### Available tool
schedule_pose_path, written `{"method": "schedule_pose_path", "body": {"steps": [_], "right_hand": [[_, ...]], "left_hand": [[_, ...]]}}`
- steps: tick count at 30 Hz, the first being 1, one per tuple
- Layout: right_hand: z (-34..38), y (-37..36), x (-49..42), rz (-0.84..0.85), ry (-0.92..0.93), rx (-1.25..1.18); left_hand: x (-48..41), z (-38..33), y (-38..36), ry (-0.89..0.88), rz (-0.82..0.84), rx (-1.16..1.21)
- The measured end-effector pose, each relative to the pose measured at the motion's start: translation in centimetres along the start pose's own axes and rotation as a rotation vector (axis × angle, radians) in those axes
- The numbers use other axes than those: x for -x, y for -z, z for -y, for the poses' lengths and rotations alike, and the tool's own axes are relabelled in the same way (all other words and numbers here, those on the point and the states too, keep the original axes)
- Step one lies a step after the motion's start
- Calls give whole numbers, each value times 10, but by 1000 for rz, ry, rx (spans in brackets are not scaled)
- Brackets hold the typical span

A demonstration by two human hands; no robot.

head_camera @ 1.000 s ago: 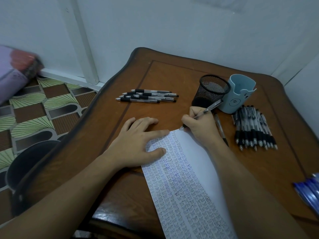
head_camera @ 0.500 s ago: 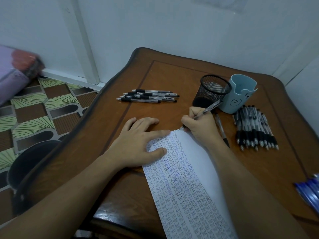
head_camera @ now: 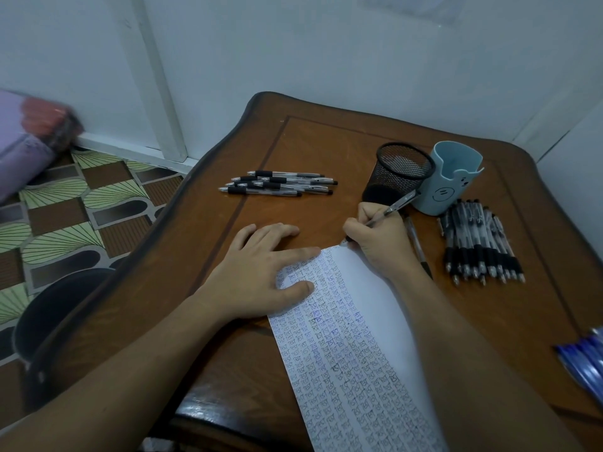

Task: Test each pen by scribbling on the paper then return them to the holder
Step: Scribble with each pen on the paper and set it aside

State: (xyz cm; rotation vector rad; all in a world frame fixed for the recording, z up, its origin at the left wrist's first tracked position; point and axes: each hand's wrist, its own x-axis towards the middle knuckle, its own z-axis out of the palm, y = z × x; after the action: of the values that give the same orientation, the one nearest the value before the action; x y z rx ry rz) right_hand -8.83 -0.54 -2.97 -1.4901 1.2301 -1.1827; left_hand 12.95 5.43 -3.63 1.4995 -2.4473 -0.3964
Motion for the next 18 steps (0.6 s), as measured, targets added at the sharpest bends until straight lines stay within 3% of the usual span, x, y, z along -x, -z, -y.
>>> {"method": "schedule_pose_path", "body": {"steps": [12, 18], "right_hand": [[-5, 0, -2, -23, 10, 10], [-3, 3, -6, -134, -36, -86]], "left_hand": [[0, 0, 0, 0, -2, -4], [0, 0, -1, -14, -11, -23]]}}
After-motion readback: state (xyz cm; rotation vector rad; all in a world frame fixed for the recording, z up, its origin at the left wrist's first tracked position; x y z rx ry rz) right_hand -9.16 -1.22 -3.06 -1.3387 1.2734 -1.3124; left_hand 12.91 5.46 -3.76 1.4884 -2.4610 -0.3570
